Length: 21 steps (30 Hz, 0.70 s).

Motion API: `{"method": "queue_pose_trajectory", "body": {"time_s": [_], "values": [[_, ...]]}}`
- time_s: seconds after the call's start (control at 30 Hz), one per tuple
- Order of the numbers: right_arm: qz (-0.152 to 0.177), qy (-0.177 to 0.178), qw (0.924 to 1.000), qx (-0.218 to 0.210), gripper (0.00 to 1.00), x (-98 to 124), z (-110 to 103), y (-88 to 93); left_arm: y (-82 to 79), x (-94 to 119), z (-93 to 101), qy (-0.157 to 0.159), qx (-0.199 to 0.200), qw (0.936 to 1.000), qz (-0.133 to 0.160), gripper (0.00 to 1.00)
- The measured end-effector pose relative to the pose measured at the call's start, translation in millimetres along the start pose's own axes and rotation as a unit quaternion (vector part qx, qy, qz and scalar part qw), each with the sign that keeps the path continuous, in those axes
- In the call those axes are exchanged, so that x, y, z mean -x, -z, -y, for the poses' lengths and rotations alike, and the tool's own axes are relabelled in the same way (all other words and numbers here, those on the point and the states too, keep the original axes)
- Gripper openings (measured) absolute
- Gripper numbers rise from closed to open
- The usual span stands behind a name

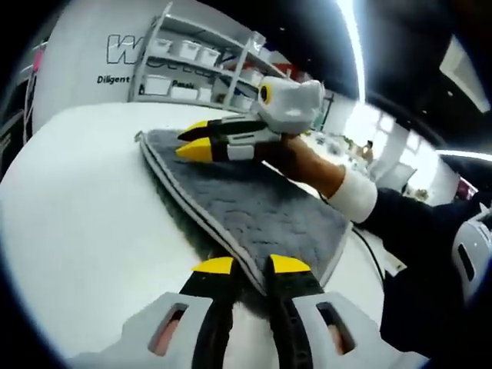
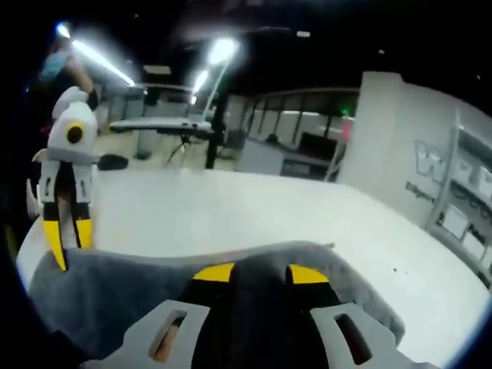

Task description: Open the folded towel by lifting each exposed corner and separating the folded layers until the towel lies flat within the target outline without major curled edges

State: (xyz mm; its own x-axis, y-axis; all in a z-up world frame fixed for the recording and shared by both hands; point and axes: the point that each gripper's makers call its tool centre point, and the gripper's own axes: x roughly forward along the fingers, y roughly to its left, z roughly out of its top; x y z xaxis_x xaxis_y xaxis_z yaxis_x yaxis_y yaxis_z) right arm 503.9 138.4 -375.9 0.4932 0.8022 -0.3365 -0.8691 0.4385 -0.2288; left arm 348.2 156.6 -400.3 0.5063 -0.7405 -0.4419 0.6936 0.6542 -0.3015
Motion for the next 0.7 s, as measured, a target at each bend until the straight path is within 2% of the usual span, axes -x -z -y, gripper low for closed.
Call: {"method": "queue_pose_trajectory", "body": {"time_s": [0.3, 0.37, 0.43, 0.5, 0.67, 0.7], "values": [[0.016, 0.002, 0.9993, -0.035, 0.25, 2.4, 3.9, -4.8, -13.8, 4.7, 5.8, -0.035, -0.072, 0.9967, 0.017, 0.07], [0.026, 0.005, 0.9981, -0.056, 0.26, 5.0, 6.5, -9.4, -14.6, 4.0, 9.2, -0.039, -0.084, 0.9955, 0.015, 0.07], [0.043, 0.0, 0.993, -0.11, 0.26, 8.4, 7.5, -15.8, -12.9, 2.5, 11.9, -0.041, -0.103, 0.9938, 0.008, 0.07], [0.061, -0.002, 0.9871, -0.148, 0.28, 12.4, 10.7, -22.9, -13.4, 2.2, 12.1, -0.043, -0.106, 0.9934, 0.01, 0.07], [0.062, 0.007, 0.9887, -0.136, 0.31, 16.5, 12.3, -27.3, -18.3, 1.7, 16.6, -0.049, -0.118, 0.9916, 0.017, 0.06], [0.06, 0.007, 0.9887, -0.137, 0.32, 16.0, 11.7, -27.2, -19.0, -0.1, 20.5, -0.051, -0.131, 0.99, 0.017, 0.06]]}}
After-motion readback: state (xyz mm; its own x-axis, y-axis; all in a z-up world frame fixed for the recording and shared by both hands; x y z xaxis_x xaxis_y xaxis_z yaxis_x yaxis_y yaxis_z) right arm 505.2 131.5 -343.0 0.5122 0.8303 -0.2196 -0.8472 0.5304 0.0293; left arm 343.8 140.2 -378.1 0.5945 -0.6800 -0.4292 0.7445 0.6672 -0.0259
